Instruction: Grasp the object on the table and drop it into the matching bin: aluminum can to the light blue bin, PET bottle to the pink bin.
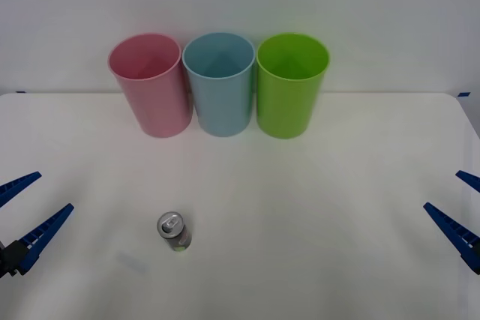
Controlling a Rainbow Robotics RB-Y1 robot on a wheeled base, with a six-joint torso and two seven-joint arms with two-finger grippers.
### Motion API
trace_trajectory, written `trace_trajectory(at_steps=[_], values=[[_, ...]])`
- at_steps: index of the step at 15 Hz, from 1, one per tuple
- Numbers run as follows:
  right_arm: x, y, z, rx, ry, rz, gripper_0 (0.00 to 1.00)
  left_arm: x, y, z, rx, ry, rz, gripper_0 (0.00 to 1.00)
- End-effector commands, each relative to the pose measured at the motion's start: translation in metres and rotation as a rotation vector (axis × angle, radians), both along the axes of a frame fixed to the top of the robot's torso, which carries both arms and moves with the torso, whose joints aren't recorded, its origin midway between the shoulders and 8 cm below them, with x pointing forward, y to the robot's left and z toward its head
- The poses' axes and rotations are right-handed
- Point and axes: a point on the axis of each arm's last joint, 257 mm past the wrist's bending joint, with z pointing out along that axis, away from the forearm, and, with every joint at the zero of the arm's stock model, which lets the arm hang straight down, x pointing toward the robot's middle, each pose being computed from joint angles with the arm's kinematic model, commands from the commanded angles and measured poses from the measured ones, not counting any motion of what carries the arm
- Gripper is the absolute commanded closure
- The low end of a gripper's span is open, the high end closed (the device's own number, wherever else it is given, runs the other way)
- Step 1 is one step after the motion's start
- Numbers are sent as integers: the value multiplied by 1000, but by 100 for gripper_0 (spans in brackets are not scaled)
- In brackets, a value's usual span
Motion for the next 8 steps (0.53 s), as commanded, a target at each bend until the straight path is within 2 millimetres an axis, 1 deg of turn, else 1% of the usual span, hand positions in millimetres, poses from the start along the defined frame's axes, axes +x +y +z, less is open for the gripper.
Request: trace_trajectory(at_steps=[1,5,6,8], values=[[0,0,0,0,0,0,0,-1,-1,-1,-9,0,2,0],[0,0,0,0,0,0,0,-2,-1,0,8,-11,-2,0],[0,0,0,0,0,0,0,-5,1,-2,15,-5,-3,0],[0,0,0,0,0,0,0,-18,6,-6,35,17,-18,0]])
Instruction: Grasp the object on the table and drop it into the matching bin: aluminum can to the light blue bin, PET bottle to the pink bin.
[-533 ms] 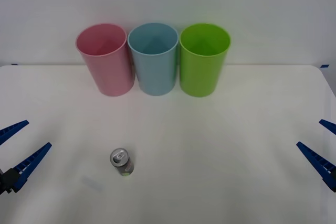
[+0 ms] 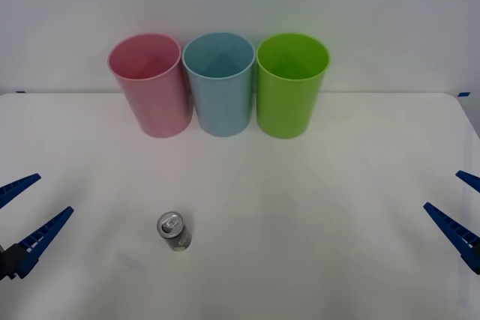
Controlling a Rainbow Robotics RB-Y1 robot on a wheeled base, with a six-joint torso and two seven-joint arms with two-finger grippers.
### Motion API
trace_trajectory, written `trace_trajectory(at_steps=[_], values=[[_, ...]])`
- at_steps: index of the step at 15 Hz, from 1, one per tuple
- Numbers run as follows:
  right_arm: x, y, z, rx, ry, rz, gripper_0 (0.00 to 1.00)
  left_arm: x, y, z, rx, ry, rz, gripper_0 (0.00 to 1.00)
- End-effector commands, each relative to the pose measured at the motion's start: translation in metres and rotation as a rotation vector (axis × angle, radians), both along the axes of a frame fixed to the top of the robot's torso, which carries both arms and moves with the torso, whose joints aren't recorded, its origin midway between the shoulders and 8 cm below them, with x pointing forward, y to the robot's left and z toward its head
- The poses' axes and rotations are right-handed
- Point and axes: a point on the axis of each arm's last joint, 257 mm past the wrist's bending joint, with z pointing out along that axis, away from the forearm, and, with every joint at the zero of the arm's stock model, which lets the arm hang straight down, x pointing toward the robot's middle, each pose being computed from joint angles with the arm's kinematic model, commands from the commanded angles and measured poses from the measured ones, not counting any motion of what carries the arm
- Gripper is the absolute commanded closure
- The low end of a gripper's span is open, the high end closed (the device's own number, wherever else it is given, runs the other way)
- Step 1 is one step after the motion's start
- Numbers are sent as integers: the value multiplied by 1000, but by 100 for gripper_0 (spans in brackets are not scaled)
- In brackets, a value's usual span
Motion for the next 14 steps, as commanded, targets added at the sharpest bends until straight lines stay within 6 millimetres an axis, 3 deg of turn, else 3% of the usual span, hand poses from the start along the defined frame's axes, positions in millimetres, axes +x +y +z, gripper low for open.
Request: trace_trajectory(at_steps=[1,7,12,14], values=[[0,0,0,0,0,0,0,-16,7,-7,30,31,-17,0],[0,0,0,0,0,0,0,-56,17,-36,82,123,-30,0],[0,0,0,0,0,0,0,-90,42,-89,141,157,30,0],[0,0,0,0,0,0,0,-93,32,-100,147,161,13,0]])
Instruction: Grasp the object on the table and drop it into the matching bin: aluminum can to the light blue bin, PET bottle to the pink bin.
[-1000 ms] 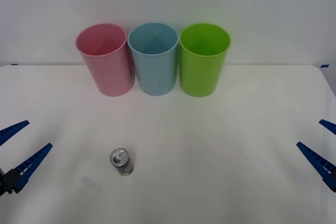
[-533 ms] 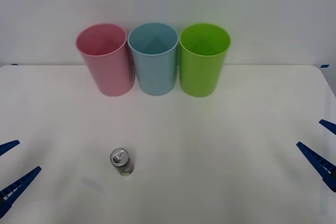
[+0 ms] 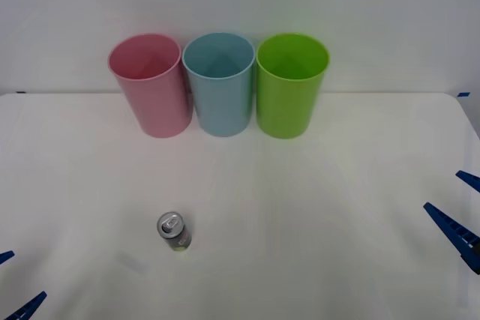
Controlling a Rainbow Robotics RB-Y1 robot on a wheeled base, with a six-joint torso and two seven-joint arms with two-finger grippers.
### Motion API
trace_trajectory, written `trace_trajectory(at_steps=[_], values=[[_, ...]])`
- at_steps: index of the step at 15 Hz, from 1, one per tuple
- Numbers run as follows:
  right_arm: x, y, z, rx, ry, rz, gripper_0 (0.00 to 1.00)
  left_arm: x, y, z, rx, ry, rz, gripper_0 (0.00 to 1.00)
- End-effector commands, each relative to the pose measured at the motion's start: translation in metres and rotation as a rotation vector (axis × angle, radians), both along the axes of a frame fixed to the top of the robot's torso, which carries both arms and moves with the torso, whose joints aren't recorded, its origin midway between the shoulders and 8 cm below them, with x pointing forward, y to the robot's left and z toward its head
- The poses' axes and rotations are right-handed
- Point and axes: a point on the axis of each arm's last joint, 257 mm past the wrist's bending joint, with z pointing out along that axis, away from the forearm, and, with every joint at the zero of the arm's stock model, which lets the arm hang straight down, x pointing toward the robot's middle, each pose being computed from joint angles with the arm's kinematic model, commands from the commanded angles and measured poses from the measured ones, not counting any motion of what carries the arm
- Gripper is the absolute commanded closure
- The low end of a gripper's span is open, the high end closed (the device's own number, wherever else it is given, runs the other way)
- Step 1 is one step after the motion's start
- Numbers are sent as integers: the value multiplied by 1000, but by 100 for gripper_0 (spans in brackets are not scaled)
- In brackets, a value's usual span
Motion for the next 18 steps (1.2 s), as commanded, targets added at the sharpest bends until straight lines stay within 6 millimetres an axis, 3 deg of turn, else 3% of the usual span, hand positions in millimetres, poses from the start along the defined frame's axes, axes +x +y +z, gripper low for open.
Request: trace_trajectory(at_steps=[1,8,11,18], values=[[0,0,0,0,0,0,0,-2,-19,-12,-7,6,-39,0],[0,0,0,0,0,0,0,41,-64,-43,47,-19,-123,0],[0,0,0,0,0,0,0,48,-85,-55,10,-4,-157,0],[0,0,0,0,0,0,0,72,-135,-63,-46,-65,-177,0]])
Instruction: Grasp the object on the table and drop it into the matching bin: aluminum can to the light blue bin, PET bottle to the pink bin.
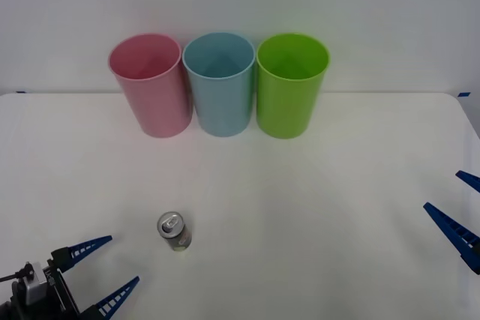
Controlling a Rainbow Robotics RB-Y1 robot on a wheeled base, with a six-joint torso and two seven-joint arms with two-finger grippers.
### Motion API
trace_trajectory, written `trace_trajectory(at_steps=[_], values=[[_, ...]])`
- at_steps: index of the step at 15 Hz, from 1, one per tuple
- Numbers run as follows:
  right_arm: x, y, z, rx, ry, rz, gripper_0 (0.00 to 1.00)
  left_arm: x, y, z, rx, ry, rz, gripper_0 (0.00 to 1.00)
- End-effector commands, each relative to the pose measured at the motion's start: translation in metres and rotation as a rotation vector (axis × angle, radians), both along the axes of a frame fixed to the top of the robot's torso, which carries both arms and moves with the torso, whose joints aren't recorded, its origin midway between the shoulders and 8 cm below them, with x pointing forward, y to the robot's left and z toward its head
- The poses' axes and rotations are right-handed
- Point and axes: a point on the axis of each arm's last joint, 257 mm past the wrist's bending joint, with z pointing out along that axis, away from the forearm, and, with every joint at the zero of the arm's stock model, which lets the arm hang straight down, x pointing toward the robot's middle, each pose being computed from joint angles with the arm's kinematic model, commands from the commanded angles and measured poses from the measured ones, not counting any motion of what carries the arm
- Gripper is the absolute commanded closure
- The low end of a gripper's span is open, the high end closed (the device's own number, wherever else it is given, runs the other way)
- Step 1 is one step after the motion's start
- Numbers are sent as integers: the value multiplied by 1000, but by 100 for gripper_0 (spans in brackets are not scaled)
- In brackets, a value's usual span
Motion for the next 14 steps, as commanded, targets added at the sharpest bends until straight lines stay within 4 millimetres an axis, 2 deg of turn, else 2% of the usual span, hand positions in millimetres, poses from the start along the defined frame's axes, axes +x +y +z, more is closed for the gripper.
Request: trace_trajectory(at_steps=[1,6,10,14], values=[[0,0,0,0,0,0,0,11,-15,-4,4,-18,-2,0],[0,0,0,0,0,0,0,28,-30,-9,62,-49,-22,0],[0,0,0,0,0,0,0,33,-42,-11,85,-67,-48,0],[0,0,0,0,0,0,0,49,-50,-21,92,-108,-53,0]])
